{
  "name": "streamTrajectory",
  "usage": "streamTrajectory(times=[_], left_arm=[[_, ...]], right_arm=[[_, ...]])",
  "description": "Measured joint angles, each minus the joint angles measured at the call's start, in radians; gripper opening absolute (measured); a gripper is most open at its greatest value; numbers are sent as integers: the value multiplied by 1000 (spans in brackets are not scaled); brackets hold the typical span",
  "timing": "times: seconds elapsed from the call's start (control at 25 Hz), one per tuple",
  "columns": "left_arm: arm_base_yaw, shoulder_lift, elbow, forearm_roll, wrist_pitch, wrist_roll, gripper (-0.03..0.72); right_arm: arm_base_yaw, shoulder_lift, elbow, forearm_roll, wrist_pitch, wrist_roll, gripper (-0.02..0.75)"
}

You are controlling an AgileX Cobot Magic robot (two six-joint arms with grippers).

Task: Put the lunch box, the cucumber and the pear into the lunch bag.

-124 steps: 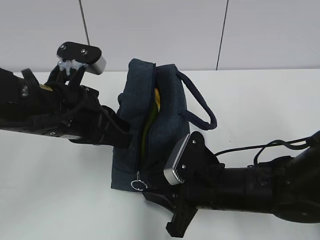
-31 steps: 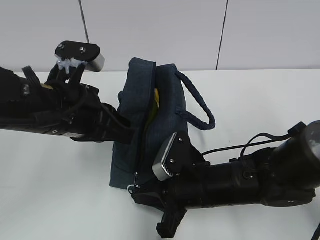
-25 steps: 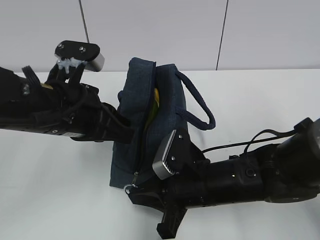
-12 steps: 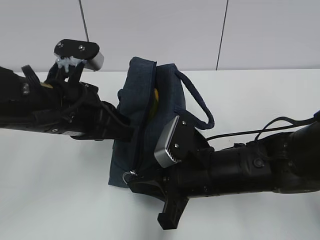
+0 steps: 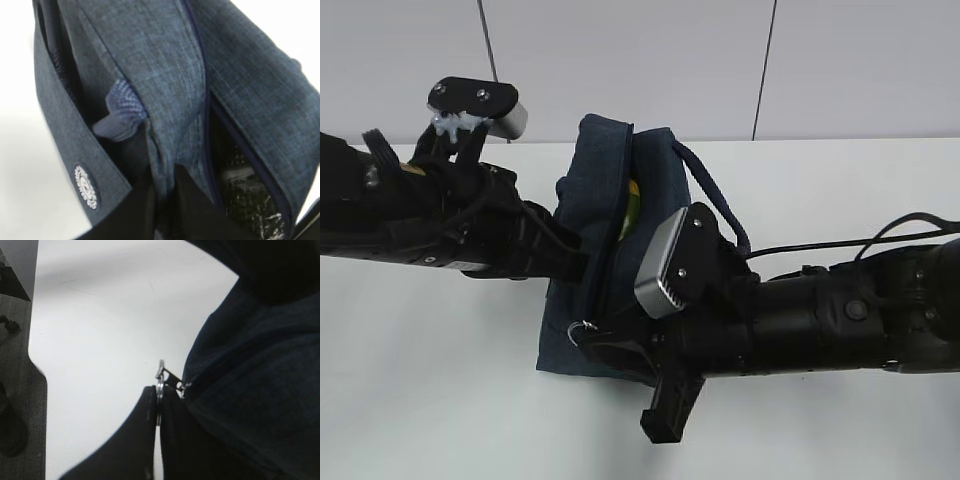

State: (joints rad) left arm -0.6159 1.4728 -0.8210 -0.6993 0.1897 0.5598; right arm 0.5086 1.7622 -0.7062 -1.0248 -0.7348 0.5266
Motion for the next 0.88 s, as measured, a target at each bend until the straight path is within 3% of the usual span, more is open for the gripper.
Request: streamTrajectory(times=[0.88], left_arm=[[0, 40, -4, 1, 26, 0, 3]], right_arm=[[0, -160, 4, -2, 86, 2, 0]])
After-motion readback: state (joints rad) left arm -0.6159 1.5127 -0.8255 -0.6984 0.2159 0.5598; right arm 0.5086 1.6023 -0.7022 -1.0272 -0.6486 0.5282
